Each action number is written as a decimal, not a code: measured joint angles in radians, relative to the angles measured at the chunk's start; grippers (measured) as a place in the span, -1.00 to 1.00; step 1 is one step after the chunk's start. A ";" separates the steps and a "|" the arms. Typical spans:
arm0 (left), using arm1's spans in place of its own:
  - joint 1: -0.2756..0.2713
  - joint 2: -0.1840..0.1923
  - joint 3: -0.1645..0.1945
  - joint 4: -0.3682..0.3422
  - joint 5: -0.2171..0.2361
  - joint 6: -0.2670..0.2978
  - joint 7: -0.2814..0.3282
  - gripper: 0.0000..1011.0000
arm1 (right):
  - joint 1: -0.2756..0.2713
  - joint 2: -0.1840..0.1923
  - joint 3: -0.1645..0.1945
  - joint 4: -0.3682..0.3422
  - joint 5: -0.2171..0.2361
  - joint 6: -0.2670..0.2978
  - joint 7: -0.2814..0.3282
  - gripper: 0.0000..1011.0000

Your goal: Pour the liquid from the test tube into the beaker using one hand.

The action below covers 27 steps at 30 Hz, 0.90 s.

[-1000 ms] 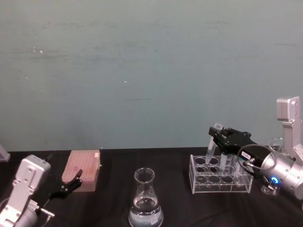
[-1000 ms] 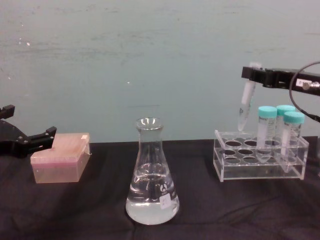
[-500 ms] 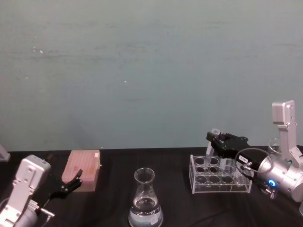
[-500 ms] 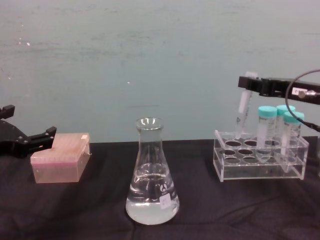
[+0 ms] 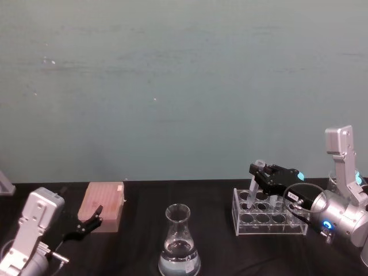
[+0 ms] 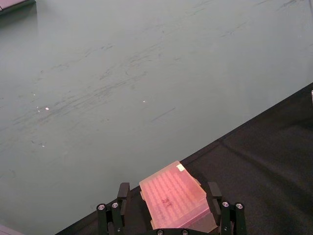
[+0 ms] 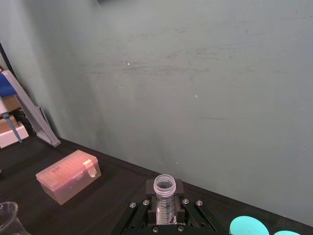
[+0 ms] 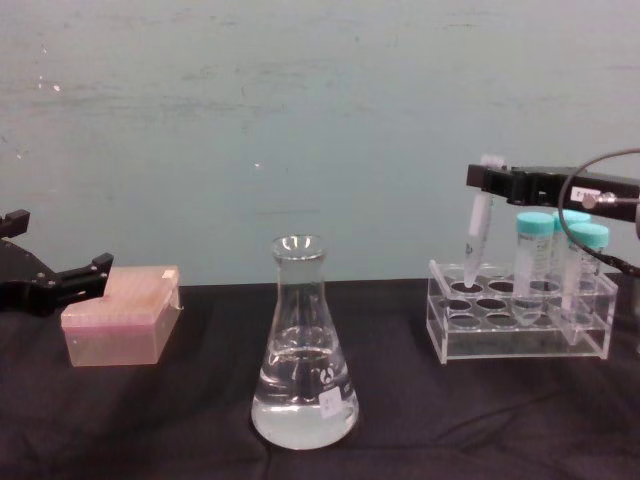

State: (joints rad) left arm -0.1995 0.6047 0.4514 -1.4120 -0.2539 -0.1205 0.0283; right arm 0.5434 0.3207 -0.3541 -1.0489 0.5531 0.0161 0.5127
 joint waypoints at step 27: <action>0.000 0.000 0.000 0.000 0.000 0.000 0.000 0.98 | 0.033 -0.034 -0.006 0.084 -0.059 -0.035 0.007 -0.61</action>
State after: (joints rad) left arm -0.1995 0.6047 0.4514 -1.4120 -0.2539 -0.1206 0.0283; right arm 0.5764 0.2865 -0.3603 -0.9650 0.4941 -0.0187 0.5200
